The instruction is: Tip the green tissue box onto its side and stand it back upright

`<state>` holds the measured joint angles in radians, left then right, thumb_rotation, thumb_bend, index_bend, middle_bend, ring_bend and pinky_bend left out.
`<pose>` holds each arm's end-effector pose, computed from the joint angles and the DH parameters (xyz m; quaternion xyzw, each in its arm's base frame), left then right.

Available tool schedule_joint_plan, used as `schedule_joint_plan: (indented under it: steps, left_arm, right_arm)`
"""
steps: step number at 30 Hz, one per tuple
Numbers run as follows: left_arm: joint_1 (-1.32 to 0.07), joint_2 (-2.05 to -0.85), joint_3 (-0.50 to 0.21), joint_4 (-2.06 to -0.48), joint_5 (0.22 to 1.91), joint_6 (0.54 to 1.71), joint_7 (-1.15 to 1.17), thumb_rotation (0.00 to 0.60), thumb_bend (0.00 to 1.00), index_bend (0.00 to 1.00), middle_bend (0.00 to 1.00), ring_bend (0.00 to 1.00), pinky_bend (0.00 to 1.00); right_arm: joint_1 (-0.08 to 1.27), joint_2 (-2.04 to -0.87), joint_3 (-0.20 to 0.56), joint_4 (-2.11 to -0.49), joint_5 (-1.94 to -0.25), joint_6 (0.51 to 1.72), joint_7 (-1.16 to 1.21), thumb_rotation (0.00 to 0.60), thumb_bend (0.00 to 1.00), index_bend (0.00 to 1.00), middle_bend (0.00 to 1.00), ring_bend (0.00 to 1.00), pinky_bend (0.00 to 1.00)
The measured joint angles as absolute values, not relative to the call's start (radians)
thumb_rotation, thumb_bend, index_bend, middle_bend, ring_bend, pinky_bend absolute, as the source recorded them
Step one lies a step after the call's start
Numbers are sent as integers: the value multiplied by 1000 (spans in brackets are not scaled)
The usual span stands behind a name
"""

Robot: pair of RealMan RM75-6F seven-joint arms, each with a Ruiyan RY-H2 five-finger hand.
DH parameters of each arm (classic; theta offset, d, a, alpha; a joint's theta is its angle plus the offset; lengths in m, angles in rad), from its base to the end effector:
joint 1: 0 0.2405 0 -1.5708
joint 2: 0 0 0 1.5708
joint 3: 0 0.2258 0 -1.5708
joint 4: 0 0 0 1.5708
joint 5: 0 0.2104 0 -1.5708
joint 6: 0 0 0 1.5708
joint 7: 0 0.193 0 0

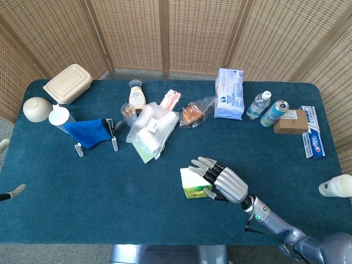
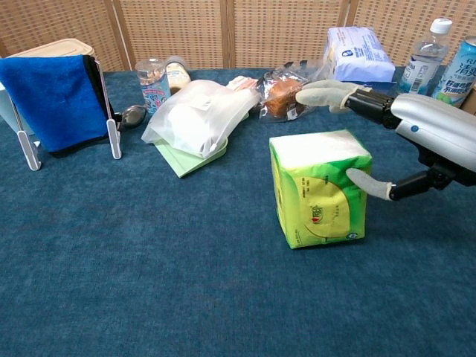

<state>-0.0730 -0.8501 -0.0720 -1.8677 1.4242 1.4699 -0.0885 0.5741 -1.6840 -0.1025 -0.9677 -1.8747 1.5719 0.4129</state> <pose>-0.2646 0.2258 0.2022 -0.5563 -0.4240 -0.4017 0.5910 -0.1389 -0.2829 -0.0153 0.7411 -0.2622 0.5764 0.2230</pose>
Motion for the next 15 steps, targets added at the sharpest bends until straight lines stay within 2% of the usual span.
schedule_joint_plan:
  steps: [8, 15]
  left_arm:
    - [-69, -844, -70, -1866, 1435, 1476, -109, 600, 23, 34, 0, 0, 0]
    - [-66, -840, -67, -1861, 1444, 1480, -126, 600, 23, 34, 0, 0, 0]
  right_arm:
    - [571, -1555, -109, -1194, -1857, 1518, 312, 600, 17, 0, 0, 0, 51]
    - [552, -1430, -116, -1358, -1823, 1467, 249, 600, 0, 0, 0, 0, 47]
